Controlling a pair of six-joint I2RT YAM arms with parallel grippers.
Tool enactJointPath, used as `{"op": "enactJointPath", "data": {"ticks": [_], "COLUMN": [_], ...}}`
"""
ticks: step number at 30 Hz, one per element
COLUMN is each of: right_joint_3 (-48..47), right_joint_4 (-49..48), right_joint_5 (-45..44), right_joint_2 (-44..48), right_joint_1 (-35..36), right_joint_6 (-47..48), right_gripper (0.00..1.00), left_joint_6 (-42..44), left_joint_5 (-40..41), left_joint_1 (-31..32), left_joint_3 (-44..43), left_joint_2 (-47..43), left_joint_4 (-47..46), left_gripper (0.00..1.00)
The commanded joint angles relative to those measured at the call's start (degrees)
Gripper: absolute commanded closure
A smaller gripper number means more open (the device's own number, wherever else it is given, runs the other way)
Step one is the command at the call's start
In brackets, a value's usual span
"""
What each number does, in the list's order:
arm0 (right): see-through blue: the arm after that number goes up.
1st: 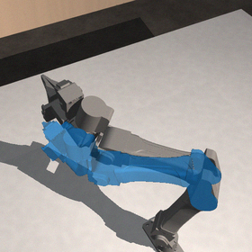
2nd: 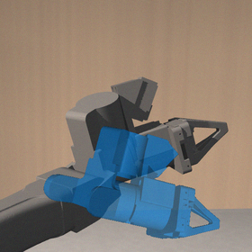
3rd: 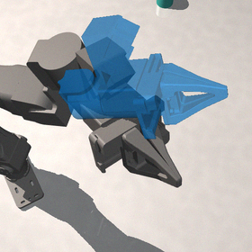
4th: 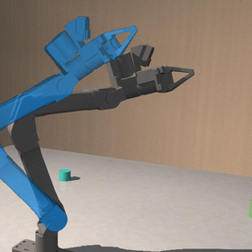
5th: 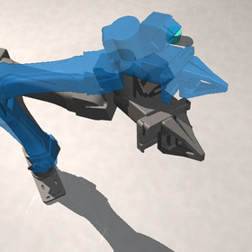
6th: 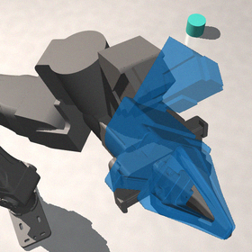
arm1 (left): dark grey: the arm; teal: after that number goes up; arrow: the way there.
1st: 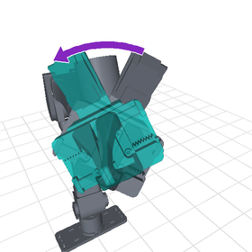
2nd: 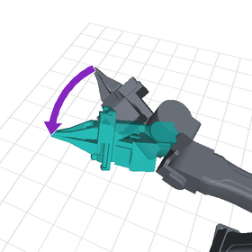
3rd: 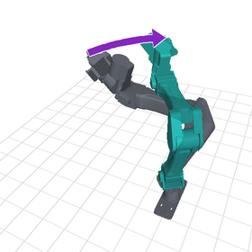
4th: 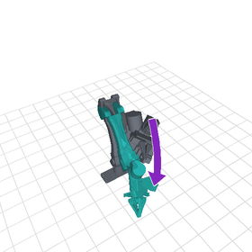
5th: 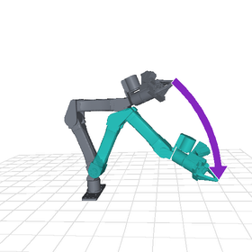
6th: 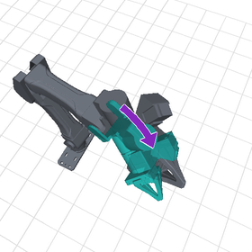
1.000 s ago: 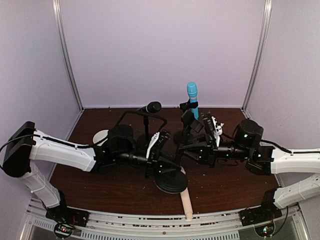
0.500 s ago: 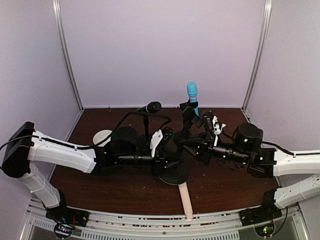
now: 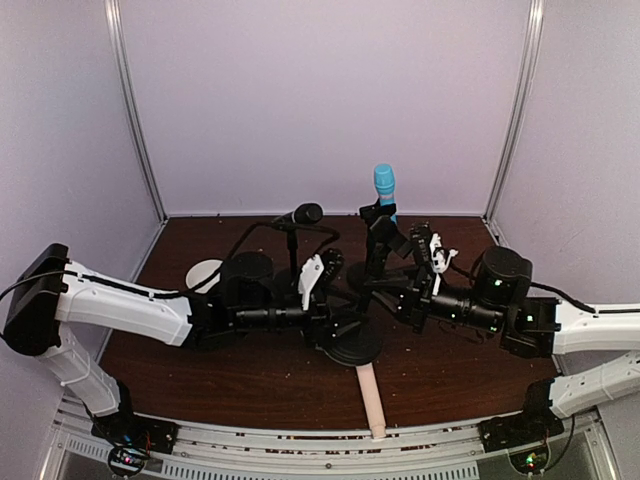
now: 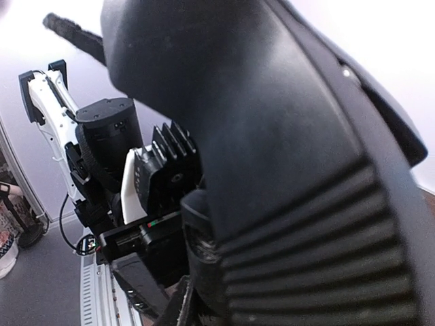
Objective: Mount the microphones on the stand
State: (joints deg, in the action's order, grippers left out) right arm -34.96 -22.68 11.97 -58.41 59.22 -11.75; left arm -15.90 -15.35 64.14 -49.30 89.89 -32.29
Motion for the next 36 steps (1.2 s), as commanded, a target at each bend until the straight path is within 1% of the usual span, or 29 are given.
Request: {"op": "enactJointPath", "data": {"ticks": [1,4,8,11,15,20,24,31,36], "right_joint_3": [-0.11,0.96,4.30,7.66,12.24,18.27,20.43,20.41,19.09], "right_joint_4": [-0.35,0.71,-0.33,-1.59,-2.47,-5.31,-7.12,-13.23,-14.22], "right_joint_5": [-2.44,-4.95,-7.40,-11.03,-16.20,-18.16,-17.10,-8.28,-5.29], "right_joint_2": [2.43,3.59,5.28,6.50,8.29,9.47,7.85,1.64,-1.38], "right_joint_1": [0.11,-0.33,-1.69,-3.59,-7.29,-10.52,-11.37,-11.41,-11.41], "right_joint_6": [3.40,4.05,4.69,5.31,5.31,7.05,7.56,8.41,8.40], "right_gripper": [1.00,1.00,1.00,1.00,1.00,1.00,1.00,1.00,1.00], "left_joint_6": [0.61,1.39,2.33,2.72,2.98,3.48,3.92,4.21,4.01], "left_joint_5": [0.42,1.33,3.00,3.31,2.05,0.41,-0.48,-1.34,-1.60], "left_joint_1": [-0.51,-0.51,-0.51,-0.51,-0.51,-0.51,-0.51,-0.51,-0.51], "left_joint_3": [-0.60,0.00,1.31,1.66,1.49,1.94,2.48,4.49,6.23], "left_joint_2": [-2.66,-3.91,-5.57,-6.21,-6.22,-6.24,-6.51,-7.69,-8.45], "left_joint_4": [0.15,1.54,2.38,3.03,3.55,3.03,2.94,1.99,1.28], "left_gripper": [0.21,0.19,0.18,0.18,0.18,0.19,0.19,0.20,0.20]}}
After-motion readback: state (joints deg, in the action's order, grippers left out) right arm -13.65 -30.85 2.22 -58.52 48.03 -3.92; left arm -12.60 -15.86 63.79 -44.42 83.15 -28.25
